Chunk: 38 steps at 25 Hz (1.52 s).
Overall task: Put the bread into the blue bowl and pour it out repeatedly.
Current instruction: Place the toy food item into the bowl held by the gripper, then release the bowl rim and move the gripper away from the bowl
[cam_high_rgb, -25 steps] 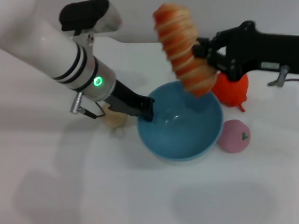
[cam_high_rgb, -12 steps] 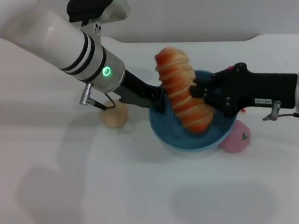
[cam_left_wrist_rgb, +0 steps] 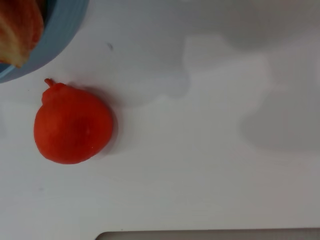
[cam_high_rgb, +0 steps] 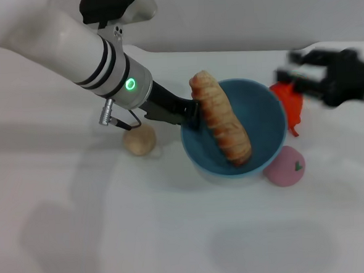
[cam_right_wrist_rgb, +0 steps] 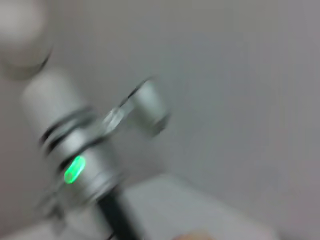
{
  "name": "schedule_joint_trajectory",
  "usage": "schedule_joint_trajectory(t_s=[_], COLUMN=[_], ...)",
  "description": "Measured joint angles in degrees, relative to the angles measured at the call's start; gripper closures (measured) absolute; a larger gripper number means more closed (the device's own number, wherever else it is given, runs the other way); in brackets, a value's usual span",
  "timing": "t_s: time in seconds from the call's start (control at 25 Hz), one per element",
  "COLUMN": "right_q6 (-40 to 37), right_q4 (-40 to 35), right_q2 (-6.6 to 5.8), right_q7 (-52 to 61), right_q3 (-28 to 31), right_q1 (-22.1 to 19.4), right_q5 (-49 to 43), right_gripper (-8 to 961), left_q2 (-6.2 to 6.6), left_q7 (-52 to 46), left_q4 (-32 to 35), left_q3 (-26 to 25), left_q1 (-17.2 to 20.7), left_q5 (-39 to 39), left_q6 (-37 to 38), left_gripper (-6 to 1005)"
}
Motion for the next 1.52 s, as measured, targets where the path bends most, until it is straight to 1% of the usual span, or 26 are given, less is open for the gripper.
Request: schedule_joint_trajectory(t_s=[0.12, 0.2, 0.32, 0.44, 0.48, 0.52, 0.68, 0.76, 0.96, 1.2, 1.4, 1.52], right_q6=[-1.71, -2.7, -2.98, -2.99, -2.98, -2.95, -2.8, -2.82, -2.59, -2.24, -2.09, -2.09], right_q4=[1.72, 3.46, 5.39, 6.44, 6.77, 7.02, 7.95, 8.34, 8.71, 8.82, 8.89, 8.9], right_q2=[-0.14, -0.22, -0.25, -0.3, -0.3, -0.31, -0.3, -0.3, -0.3, -0.3, -0.31, -0.31], right_q7=[-0.02, -0.28, -0.45, -0.5, -0.52, -0.58, -1.59, -2.1, -2.2, -2.2, -2.2, -2.19], right_q3=[6.25, 10.2, 13.8, 15.57, 15.91, 16.14, 16.42, 16.42, 16.45, 16.5, 16.81, 16.84], right_q1=[-1.49, -2.31, -3.31, -4.06, -4.19, -4.24, -4.25, -4.02, -3.29, -3.11, -3.23, -3.25], right_q5=[3.58, 4.41, 4.46, 4.25, 4.21, 4.18, 4.18, 4.18, 4.15, 4.15, 4.16, 4.2], right_gripper=[537, 470, 466, 465, 465, 465, 466, 466, 466, 466, 466, 466], left_q2=[-0.19, -0.22, -0.27, -0.38, -0.38, -0.43, -0.55, -0.56, -0.4, -0.2, -0.05, 0.19], left_q7=[0.06, 0.08, 0.09, 0.1, 0.1, 0.1, 0.1, -0.07, -0.44, -0.47, -0.49, -0.5], left_q4=[-0.47, -0.67, -0.83, -1.84, -1.84, -3.63, -6.18, -6.62, -6.89, -7.68, -7.34, -6.96], left_q3=[2.1, 3.96, 5.67, 7.7, 7.7, 8.9, 9.85, 9.9, 9.69, 9.22, 7.72, 5.05], left_q1=[-0.25, -0.29, -0.1, -0.2, -0.2, -0.85, -1.64, -1.52, -1.32, -1.36, -1.36, -1.37], left_q5=[0.04, -0.02, -0.07, -0.32, -0.32, -0.46, -0.54, -0.55, -0.55, -0.61, -0.63, -0.41], left_q6=[-1.24, -2.51, -4.56, -6.37, -6.37, -7.54, -9.02, -9.5, -9.54, -9.13, -8.85, -7.69], left_gripper=[971, 971, 972, 972, 970, 969, 962, 959, 912, 894, 724, 653])
